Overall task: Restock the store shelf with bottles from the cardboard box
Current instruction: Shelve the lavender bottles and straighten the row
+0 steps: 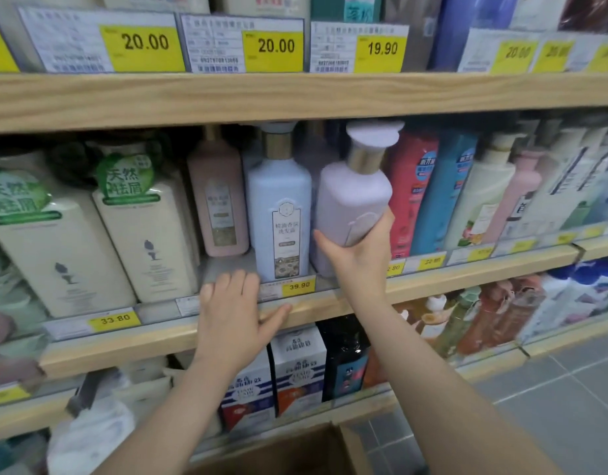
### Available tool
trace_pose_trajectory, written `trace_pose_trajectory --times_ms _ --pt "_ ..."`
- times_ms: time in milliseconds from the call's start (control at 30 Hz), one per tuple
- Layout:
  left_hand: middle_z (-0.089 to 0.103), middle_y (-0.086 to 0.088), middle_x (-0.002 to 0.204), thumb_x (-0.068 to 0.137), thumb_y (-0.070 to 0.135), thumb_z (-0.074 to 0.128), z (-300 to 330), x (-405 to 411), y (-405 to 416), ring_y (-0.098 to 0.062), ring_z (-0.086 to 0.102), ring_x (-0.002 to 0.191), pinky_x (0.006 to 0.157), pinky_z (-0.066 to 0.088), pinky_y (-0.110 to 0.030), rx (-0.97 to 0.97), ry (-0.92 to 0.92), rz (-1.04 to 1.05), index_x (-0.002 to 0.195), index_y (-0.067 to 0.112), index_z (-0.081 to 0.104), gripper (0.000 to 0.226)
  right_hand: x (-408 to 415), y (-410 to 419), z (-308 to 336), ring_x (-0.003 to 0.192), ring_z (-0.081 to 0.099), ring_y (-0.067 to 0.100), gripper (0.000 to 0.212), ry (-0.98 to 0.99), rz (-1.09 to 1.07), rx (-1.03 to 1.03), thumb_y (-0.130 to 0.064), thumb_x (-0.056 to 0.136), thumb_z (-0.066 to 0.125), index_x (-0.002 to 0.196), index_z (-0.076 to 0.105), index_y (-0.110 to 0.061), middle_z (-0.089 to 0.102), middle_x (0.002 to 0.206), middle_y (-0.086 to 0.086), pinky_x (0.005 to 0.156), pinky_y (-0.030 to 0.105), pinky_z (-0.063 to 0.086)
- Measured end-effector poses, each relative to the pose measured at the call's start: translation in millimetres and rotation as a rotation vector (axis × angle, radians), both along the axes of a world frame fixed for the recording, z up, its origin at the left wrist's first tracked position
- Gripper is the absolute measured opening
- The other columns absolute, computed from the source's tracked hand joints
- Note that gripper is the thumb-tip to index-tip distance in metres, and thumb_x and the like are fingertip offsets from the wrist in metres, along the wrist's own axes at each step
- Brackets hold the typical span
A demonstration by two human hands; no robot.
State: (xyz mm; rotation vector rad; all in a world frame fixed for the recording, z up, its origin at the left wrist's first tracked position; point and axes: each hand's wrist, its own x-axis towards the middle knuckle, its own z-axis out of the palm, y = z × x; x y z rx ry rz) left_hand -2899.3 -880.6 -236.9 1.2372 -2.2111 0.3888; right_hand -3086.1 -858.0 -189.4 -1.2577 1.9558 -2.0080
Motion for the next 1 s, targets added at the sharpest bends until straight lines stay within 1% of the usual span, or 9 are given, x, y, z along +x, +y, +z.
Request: trace_pose_trajectory --times_ms 133,200,300,367,467,633,800,900,1000 --pt "0.052 -0.001 0.082 0.08 0.069 0.037 -0.6 -1.0 -1.1 -0.025 0.047 0.077 0.069 0.029 -0.038 0.022 -0.013 0.019 0.091 0.015 0.049 0.056 -8.2 -12.0 11.6 0.107 0.056 0.026 0.092 0.074 -0.011 0.115 -0.047 0.057 0.08 0.13 0.029 -0.023 0.055 0.12 -0.003 0.087 0.038 0.046" --pt "0.056 -0.002 0.086 0.08 0.069 0.036 0.7 -1.6 -0.4 -0.026 0.05 0.079 0.07 0.031 -0.038 0.044 -0.008 0.026 0.101 0.013 0.053 0.062 -9.1 -15.8 15.6 0.109 0.054 0.026 0.092 0.109 0.026 0.162 -0.046 0.061 0.08 0.132 0.027 -0.021 0.053 0.125 0.001 0.088 0.038 0.045" --pt "0.061 -0.004 0.094 0.079 0.069 0.036 2.2 -2.2 0.9 -0.027 0.054 0.082 0.071 0.035 -0.038 0.075 -0.012 0.037 0.117 0.007 0.052 0.075 -10.3 -15.1 14.2 0.114 0.049 0.022 0.091 0.101 0.103 0.179 -0.041 0.066 0.079 0.135 0.025 -0.016 0.047 0.129 0.002 0.088 0.029 0.039" --pt "0.063 -0.006 0.096 0.078 0.069 0.036 3.6 -2.8 2.6 -0.028 0.055 0.084 0.071 0.037 -0.039 0.097 -0.022 0.052 0.124 0.004 0.05 0.082 -15.3 -8.0 7.1 0.114 0.049 0.022 0.088 0.118 0.161 0.237 -0.038 0.069 0.076 0.136 0.024 -0.014 0.046 0.13 0.004 0.092 0.033 0.041" --pt "0.063 -0.007 0.096 0.076 0.071 0.035 4.9 -3.9 4.5 -0.028 0.055 0.084 0.071 0.038 -0.039 0.111 -0.028 0.067 0.127 0.003 0.048 0.086 -18.1 1.6 -1.4 0.11 0.054 0.028 0.089 0.201 0.191 0.346 -0.03 0.069 0.074 0.139 0.021 -0.013 0.051 0.128 0.007 0.091 0.041 0.046" --pt "0.062 -0.006 0.097 0.075 0.071 0.036 5.0 -3.2 4.4 -0.027 0.055 0.086 0.072 0.037 -0.039 0.118 -0.031 0.061 0.127 0.004 0.047 0.086 -10.6 -1.8 0.8 0.106 0.057 0.032 0.081 0.257 0.115 0.372 -0.033 0.069 0.079 0.128 0.029 -0.01 0.054 0.126 0.007 0.082 0.038 0.049" --pt "0.062 -0.005 0.096 0.074 0.07 0.039 2.4 -3.7 2.9 -0.026 0.054 0.084 0.071 0.037 -0.038 0.094 -0.025 0.062 0.126 0.004 0.048 0.084 -17.9 6.3 2.3 0.111 0.056 0.036 0.08 0.33 0.169 0.449 -0.039 0.081 0.068 0.138 0.021 -0.009 0.053 0.132 0.013 0.089 0.048 0.048" --pt "0.062 -0.006 0.098 0.074 0.07 0.038 2.4 -3.5 1.5 -0.027 0.054 0.086 0.072 0.037 -0.039 0.11 -0.041 0.068 0.128 0.004 0.047 0.085 -17.3 7.3 5.2 0.103 0.058 0.038 0.076 0.37 0.14 0.493 -0.041 0.082 0.066 0.135 0.024 -0.007 0.06 0.119 0.017 0.083 0.047 0.05" --pt "0.061 -0.008 0.105 0.078 0.067 0.044 5.3 -1.5 4.1 -0.028 0.053 0.092 0.076 0.036 -0.04 0.153 -0.041 0.044 0.132 0.004 0.043 0.083 -16.9 10.5 10.0 0.107 0.057 0.036 0.069 0.312 0.186 0.523 -0.036 0.082 0.068 0.13 0.03 -0.005 0.06 0.119 0.015 0.086 0.043 0.048"
